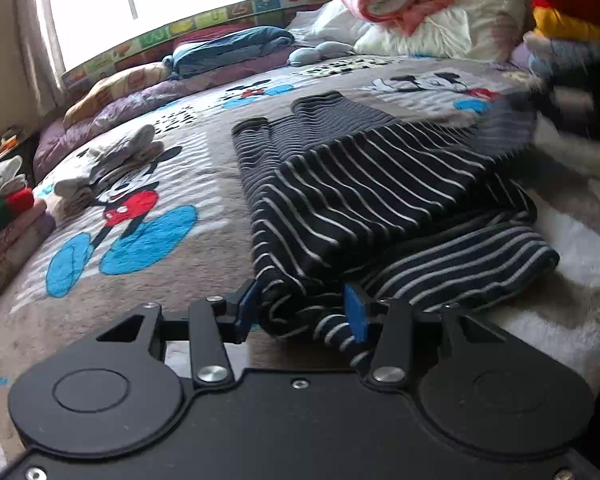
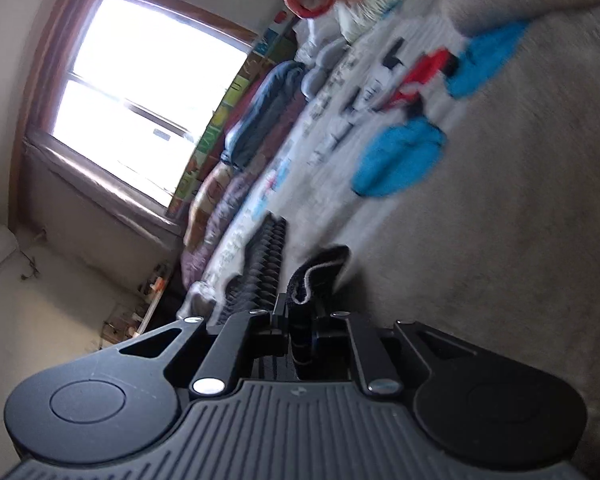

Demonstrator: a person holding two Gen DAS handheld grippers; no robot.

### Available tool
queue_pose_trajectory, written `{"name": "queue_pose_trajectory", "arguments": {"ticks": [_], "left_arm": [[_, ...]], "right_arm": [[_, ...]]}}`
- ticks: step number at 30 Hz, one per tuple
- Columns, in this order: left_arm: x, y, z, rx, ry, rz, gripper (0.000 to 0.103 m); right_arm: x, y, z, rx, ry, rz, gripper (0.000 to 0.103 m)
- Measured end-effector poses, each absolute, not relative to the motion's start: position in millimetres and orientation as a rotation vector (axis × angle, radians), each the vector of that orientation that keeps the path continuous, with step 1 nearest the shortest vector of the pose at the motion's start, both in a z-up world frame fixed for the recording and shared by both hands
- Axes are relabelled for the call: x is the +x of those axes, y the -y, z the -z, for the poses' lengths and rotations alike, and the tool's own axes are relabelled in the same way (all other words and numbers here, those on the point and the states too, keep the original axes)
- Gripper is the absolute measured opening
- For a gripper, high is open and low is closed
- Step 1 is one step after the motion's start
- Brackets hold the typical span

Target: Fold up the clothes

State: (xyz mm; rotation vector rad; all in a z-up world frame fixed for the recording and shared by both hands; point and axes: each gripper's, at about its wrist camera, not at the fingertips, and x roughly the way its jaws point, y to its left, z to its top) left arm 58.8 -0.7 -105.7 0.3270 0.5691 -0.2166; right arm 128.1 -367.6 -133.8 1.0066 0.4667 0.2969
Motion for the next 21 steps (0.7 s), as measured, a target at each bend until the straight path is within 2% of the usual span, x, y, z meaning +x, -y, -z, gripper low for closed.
{"name": "queue_pose_trajectory", "arguments": {"ticks": [14, 17, 21], "left_arm": [[54, 7, 115, 0.38, -0.544, 0.224, 0.041], [53, 8, 116, 0.381, -0.549, 0.238, 0.04], [53, 7, 115, 0.365, -0.56, 0.267, 0.039]], "right_arm": [[196, 331, 4, 0.856, -0.334, -0.507, 0.01], [198, 333, 4, 0.851, -0.326, -0.492, 0.01], [200, 344, 40, 0.848, -0.415, -0.368, 0.01]]}}
